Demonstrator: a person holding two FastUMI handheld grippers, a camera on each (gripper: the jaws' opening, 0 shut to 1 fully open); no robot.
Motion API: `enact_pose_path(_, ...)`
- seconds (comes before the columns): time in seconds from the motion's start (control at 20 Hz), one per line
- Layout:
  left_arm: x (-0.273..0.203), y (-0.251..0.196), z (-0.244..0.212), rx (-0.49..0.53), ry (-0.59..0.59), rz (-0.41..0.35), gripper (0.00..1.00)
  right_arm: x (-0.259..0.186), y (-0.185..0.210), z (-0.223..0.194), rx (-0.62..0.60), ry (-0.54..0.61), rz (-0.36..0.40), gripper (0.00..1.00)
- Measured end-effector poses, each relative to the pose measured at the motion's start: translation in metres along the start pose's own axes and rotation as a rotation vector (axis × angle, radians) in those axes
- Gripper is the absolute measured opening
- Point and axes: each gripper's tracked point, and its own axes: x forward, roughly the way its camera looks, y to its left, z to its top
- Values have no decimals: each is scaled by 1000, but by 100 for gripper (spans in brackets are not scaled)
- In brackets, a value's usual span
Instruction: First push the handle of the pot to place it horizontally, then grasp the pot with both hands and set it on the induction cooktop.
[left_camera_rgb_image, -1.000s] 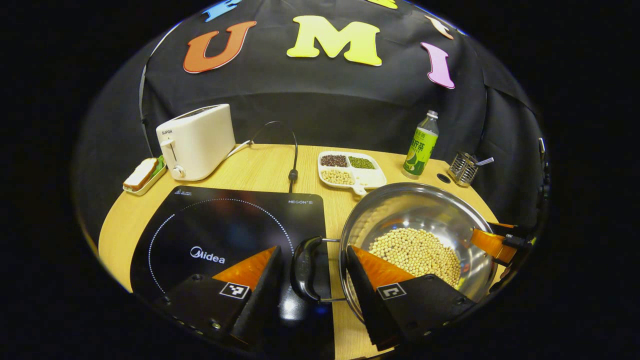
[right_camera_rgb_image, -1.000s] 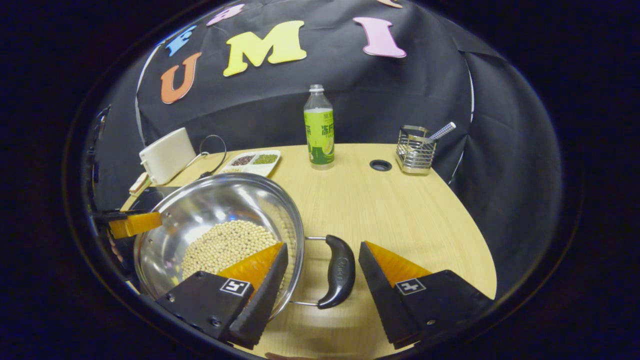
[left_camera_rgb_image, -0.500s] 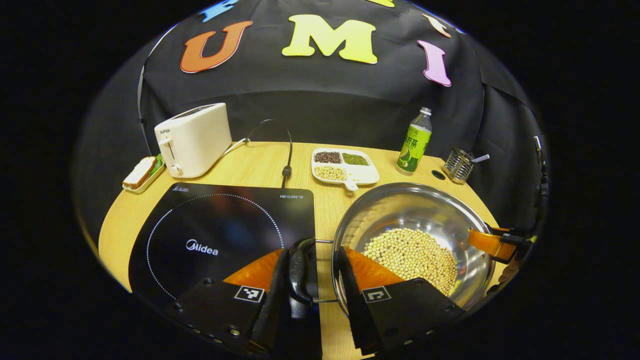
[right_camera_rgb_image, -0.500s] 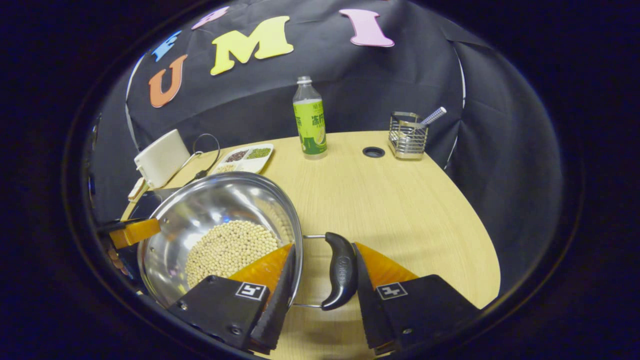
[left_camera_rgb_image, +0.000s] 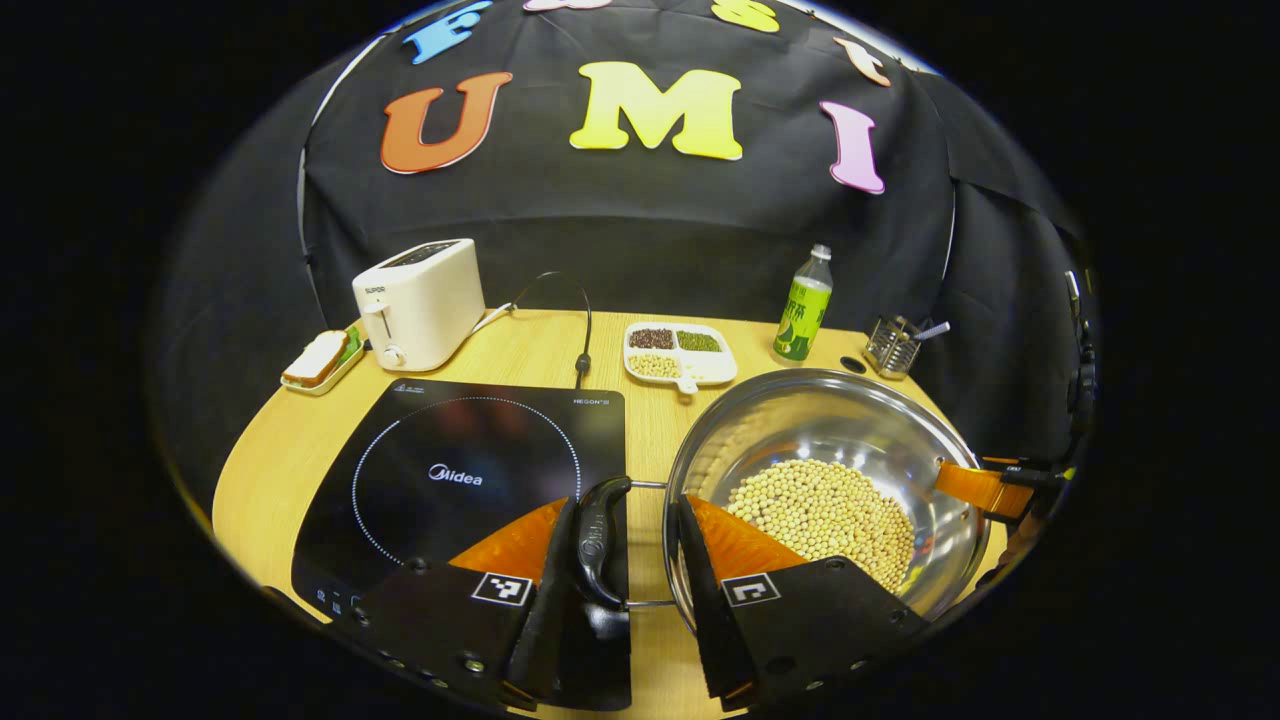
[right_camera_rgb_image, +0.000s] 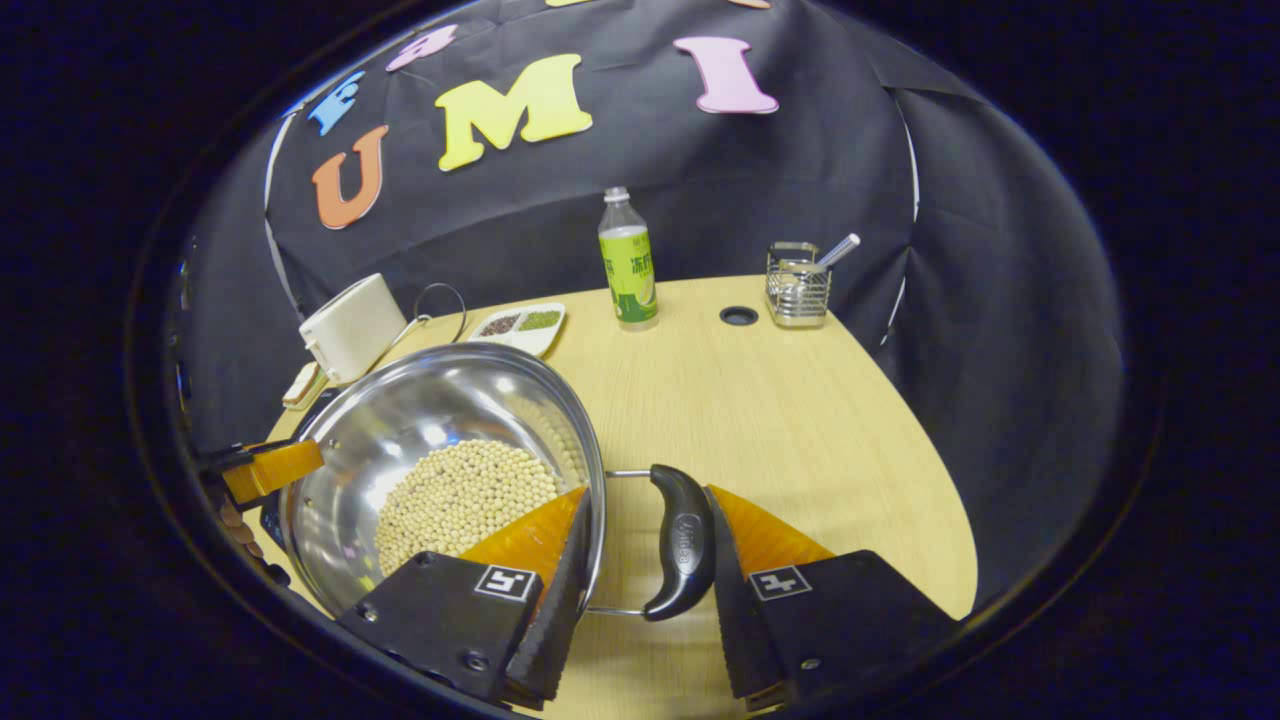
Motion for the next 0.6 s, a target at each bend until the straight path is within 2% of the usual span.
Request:
enact_pose_path(0.15,-27,0,16,26,-50,-1,54,-29,5,12,-2,-26,5,64)
enact_pose_path(0.3,-51,3,33,6,-80,-13,54,-56,14,22,44,-13,35,63)
enact_pose_path(0.6,-83,24,69,38,-121,-15,54,-86,44,52,46,-14,59,62)
